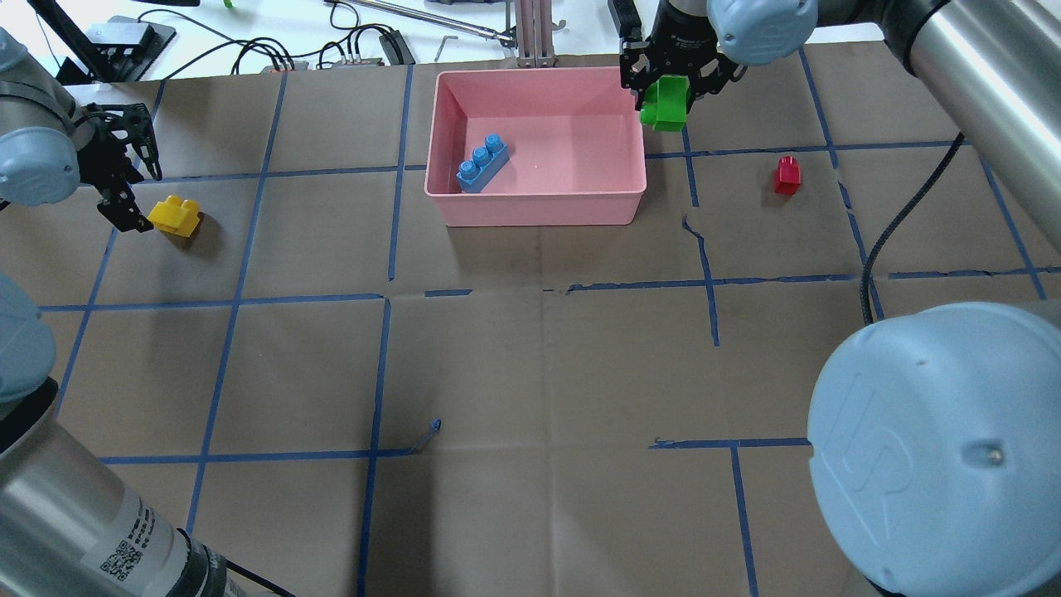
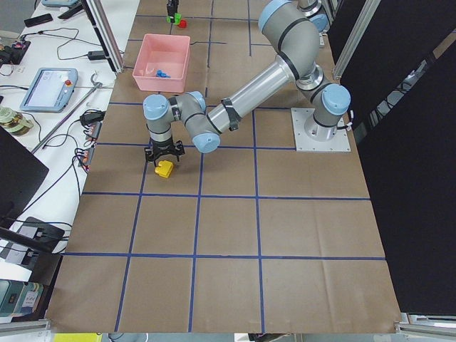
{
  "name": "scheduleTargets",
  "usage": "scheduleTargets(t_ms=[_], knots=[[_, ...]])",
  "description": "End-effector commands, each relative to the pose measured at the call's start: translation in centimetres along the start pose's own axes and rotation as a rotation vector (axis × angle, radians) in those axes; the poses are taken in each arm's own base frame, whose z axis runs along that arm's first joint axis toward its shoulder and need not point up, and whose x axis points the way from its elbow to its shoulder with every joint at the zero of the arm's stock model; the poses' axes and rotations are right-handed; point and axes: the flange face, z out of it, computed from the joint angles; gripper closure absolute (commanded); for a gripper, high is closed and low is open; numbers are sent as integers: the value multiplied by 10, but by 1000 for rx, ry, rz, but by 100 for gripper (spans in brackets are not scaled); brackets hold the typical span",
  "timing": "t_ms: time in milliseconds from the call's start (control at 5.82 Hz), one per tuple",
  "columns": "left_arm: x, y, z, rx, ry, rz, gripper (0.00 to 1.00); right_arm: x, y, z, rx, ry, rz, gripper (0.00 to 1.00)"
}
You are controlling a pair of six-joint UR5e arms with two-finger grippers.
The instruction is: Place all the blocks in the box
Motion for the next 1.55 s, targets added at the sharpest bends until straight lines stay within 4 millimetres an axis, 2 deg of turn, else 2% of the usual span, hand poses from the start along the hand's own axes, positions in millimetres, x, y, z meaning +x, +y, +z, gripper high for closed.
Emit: scheduleTargets(t_ms=[0,172,343,515,687,859,1030,1202,1374], knots=[[-6,-4,9,49,-37,200,2,-73,16,81,9,-18,13,75],[-7,-8,15,92,-61,241,1,-76,18,83,7,-18,9,75],[-8,-9,20,94,-57,271,1,-75,17,81,12,-18,8,58],[-9,-8,32,99,-43,278,1,-77,14,74,58,-39,8,1],[-7,0,39,101,-34,263,1,-67,10,57,71,-36,19,0],[-7,5,45,104,-25,254,1,-63,15,29,61,-30,23,0],[-6,6,52,110,-17,251,1,-44,17,6,17,-10,25,0],[-6,4,53,113,-17,252,1,2,10,-21,-26,8,-5,0],[-7,4,63,119,-6,251,3,68,-9,-27,-61,26,-50,0]])
